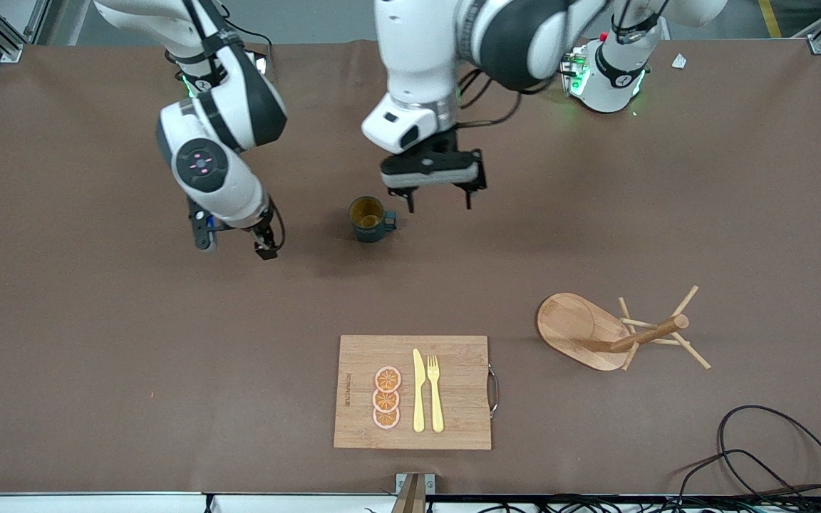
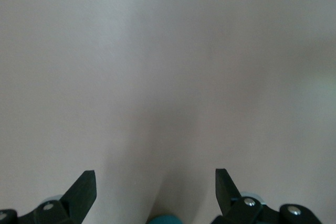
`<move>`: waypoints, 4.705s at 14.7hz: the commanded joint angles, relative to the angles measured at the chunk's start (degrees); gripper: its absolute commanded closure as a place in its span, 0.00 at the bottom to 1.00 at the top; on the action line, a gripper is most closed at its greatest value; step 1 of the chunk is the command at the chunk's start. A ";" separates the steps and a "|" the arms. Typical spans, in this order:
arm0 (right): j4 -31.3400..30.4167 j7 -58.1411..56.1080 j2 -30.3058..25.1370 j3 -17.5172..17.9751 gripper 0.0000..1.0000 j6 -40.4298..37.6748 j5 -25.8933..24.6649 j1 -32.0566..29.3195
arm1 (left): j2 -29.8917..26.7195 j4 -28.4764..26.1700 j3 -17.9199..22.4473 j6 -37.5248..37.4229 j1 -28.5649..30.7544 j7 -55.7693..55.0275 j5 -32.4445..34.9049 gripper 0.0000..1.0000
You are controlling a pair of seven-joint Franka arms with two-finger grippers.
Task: Transfer cup from left to right arm and place
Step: 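Grasp the mug with the right gripper while the left gripper withdraws, then carry the teal mug sideways with the right gripper and lower it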
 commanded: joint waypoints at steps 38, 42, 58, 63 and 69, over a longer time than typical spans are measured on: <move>-0.37 -3.05 5.69 -1.81 1.00 10.00 1.69 15.05 | -28.29 -16.06 9.88 -11.26 34.74 58.36 -23.05 0.00; -0.63 -25.63 4.45 -1.81 1.00 9.73 1.60 7.67 | -28.12 -14.83 9.62 -11.35 33.68 54.41 -19.46 0.00; -1.86 -133.88 2.25 -1.81 1.00 6.30 0.90 -23.88 | -19.43 -4.20 9.35 -17.24 33.33 53.69 -19.63 0.00; -1.78 -163.53 3.04 -1.81 1.00 12.44 -0.94 -32.24 | -19.06 -4.63 9.09 -17.32 33.94 53.34 -19.89 0.00; -1.51 -184.23 8.84 -1.72 1.00 21.59 -1.12 -36.03 | -18.89 -4.46 9.35 -17.33 34.47 53.60 -20.15 0.00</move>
